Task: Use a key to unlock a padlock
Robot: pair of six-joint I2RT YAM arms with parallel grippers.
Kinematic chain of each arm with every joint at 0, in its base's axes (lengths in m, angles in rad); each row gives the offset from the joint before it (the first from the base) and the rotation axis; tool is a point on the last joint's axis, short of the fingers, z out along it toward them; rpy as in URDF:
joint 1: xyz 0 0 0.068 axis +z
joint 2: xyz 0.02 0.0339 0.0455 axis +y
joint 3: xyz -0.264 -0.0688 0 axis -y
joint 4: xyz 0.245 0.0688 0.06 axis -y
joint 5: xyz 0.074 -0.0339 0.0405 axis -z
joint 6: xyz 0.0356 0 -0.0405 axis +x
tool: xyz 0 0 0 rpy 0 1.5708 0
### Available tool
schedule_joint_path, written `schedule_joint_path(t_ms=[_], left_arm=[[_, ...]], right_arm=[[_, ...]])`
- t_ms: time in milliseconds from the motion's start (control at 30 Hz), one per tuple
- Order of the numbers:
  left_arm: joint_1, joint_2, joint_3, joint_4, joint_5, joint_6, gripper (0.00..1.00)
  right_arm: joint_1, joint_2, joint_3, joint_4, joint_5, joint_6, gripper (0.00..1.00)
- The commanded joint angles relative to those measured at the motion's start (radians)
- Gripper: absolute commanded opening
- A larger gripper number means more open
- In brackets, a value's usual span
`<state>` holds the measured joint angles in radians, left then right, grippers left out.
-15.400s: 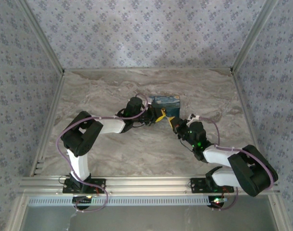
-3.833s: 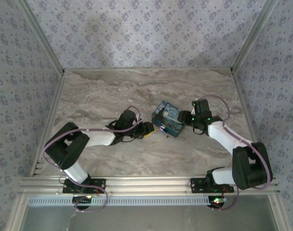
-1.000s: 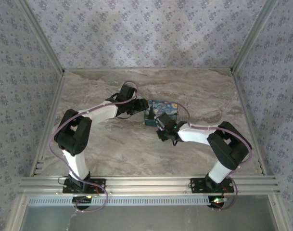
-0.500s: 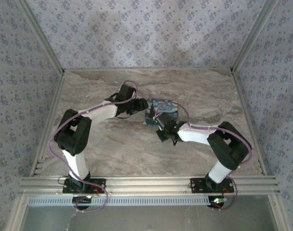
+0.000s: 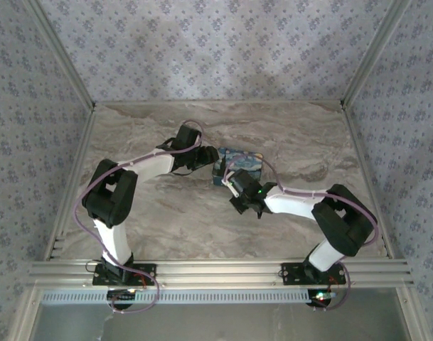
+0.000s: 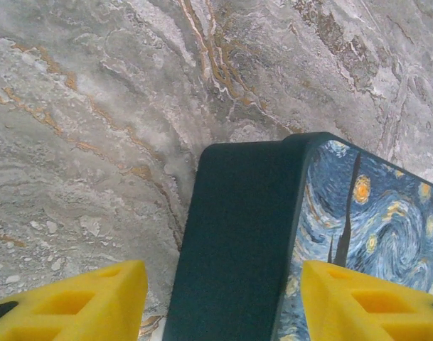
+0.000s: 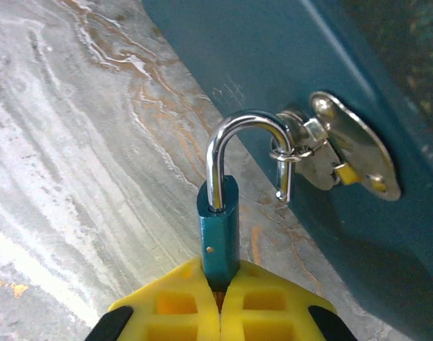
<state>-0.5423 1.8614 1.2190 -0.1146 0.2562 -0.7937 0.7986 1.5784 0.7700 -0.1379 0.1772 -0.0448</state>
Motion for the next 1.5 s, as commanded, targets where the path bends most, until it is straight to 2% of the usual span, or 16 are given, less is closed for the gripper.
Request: schedule_joint_path(t_ms=[0, 333, 567, 1133, 1467], left_arm=[[0.007, 0.008, 0.001, 0.024, 0.028, 0.005, 0.59], [0.007, 0.016, -0.004, 0.03, 0.045, -0.002, 0.58], [0.007, 0.016, -0.007, 0.038, 0.054, -0.012, 0.58], [-0.001, 0.014, -0.047, 0.082, 0.075, -0.05, 0.58], [-0.008, 0.012, -0.059, 0.104, 0.08, -0.068, 0.58]], right_arm=[[0.011, -0.021, 0.019, 0.0, -0.025, -0.058, 0.0], [0.031, 0.01, 0.065, -0.022, -0.034, -0.128, 0.0], [0.063, 0.055, 0.115, -0.072, 0.028, -0.184, 0.0], [0.099, 0.053, 0.124, 0.011, 0.031, -0.24, 0.0], [0.106, 0.09, 0.196, -0.031, 0.009, -0.151, 0.0]])
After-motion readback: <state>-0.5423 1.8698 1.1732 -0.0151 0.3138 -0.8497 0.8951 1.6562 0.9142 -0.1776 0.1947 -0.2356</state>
